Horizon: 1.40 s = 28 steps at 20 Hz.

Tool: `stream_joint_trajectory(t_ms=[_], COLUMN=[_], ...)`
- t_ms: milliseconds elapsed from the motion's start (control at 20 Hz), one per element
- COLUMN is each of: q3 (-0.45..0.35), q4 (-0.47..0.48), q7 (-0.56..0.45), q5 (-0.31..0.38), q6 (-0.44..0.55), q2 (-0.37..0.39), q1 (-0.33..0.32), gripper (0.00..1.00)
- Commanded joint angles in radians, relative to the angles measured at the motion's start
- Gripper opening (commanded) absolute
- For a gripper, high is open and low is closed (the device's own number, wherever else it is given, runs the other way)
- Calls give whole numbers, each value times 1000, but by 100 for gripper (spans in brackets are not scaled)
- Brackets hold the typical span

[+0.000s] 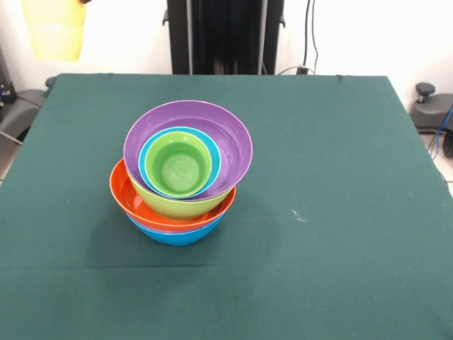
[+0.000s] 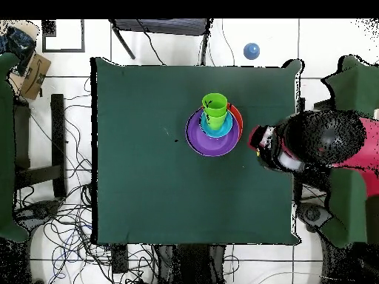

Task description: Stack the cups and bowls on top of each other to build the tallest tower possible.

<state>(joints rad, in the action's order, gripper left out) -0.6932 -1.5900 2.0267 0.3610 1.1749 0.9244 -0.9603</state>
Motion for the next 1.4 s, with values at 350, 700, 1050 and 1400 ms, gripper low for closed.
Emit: stream_joint_trajectory(t_ms=[350, 700, 1050, 1400], q3=[6, 39, 71, 93], q4=[65, 176, 316, 431], q7=[23, 28, 4, -19], q5=[-55, -34, 11, 26], q6=[38, 73, 48, 84], q2=[-64, -127, -245, -307], q1=[211, 310, 388, 427], gripper=[0, 0, 0, 0])
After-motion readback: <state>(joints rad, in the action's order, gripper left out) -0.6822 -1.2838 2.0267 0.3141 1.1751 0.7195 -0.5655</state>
